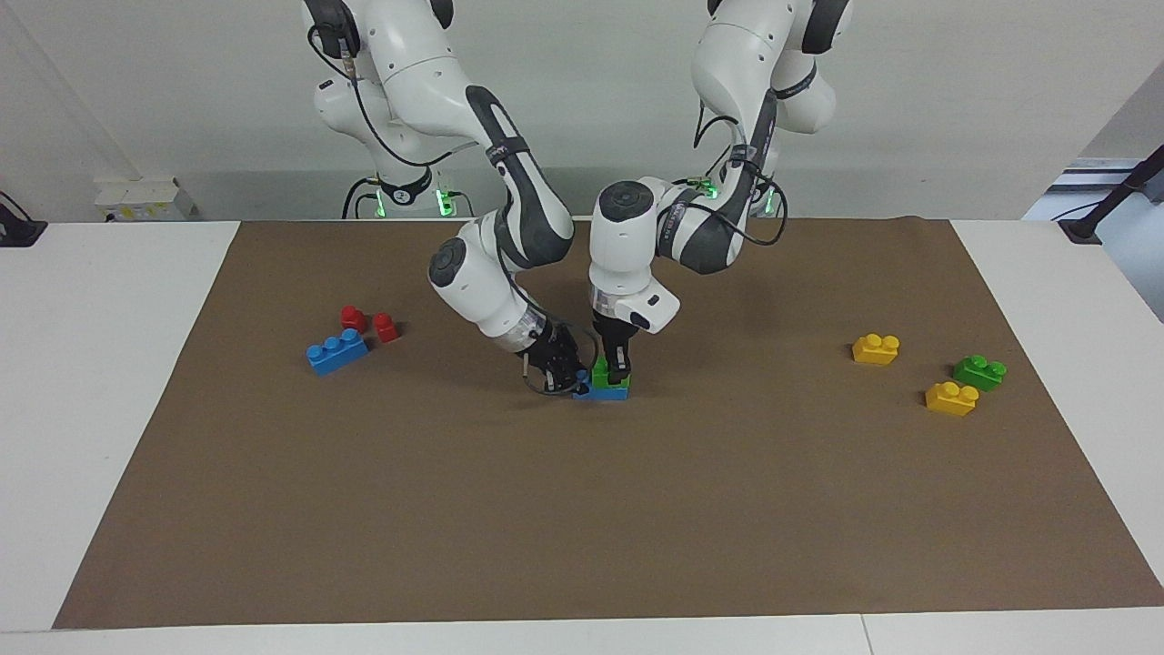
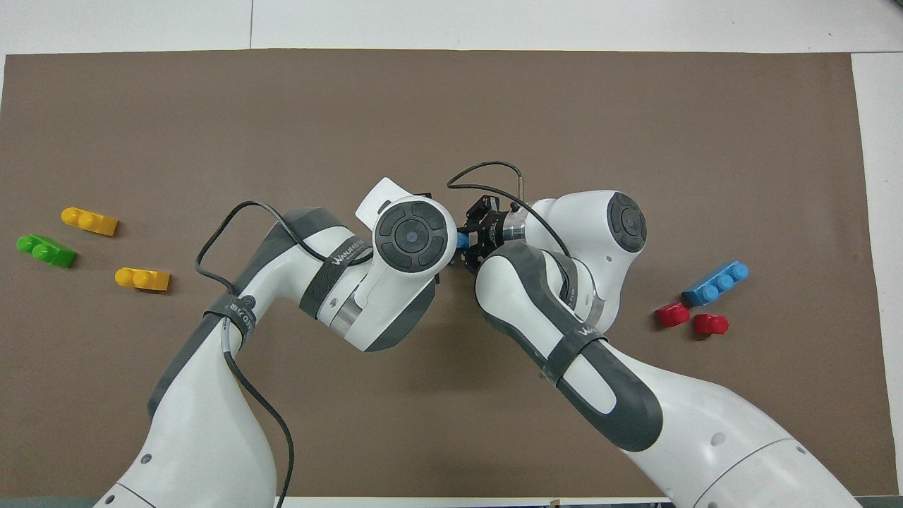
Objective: Remove green block with left arm and hold with right
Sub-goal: 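Pull the green brick off with the left gripper while the right gripper holds blue, then carry the green brick outward with the left gripper while the right gripper carries blue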
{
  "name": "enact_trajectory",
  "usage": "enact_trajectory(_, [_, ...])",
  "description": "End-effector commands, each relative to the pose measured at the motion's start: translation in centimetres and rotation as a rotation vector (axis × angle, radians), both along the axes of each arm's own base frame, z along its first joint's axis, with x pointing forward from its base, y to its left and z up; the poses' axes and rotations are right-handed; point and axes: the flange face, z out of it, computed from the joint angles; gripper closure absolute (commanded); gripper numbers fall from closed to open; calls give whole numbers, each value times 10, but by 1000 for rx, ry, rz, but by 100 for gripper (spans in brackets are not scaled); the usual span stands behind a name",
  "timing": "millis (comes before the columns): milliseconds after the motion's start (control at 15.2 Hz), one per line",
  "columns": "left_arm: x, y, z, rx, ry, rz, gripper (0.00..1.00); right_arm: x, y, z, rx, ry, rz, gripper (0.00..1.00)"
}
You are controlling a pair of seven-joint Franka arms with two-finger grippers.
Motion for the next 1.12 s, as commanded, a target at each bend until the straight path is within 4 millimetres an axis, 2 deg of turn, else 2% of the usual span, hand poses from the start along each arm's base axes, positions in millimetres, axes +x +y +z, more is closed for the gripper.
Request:
enact_trajectory(0, [1, 11, 22, 27, -5, -13, 100, 8, -7, 9, 17, -20, -26, 100])
enact_trajectory(198, [8, 51, 76, 46, 8, -35, 100, 23, -20, 29, 41, -16, -14, 100])
enact_trajectory(329, [12, 77, 102, 39, 46, -76, 100, 36, -42, 46, 34, -23, 0, 100])
enact_trajectory(395, [14, 93, 115, 38, 60, -122, 100, 42, -59, 54, 10, -34, 29, 100])
enact_trajectory(527, [23, 138, 138, 63, 92, -194, 100, 51, -106, 68, -24, -47, 89, 100])
enact_trajectory(659, [40, 187, 155, 67, 125, -266, 100, 58, -172, 70, -22, -41, 159, 100])
enact_trajectory(856, [64, 259, 157, 70, 116, -361, 100, 55, -283, 65, 5, -45, 228, 100])
enact_trajectory(922, [71, 283, 157, 72, 104, -380, 100, 51, -308, 61, 3, -28, 235, 100])
enact_trajectory(1054, [84, 320, 155, 75, 69, -395, 100, 42, -347, 55, -6, -9, 218, 100])
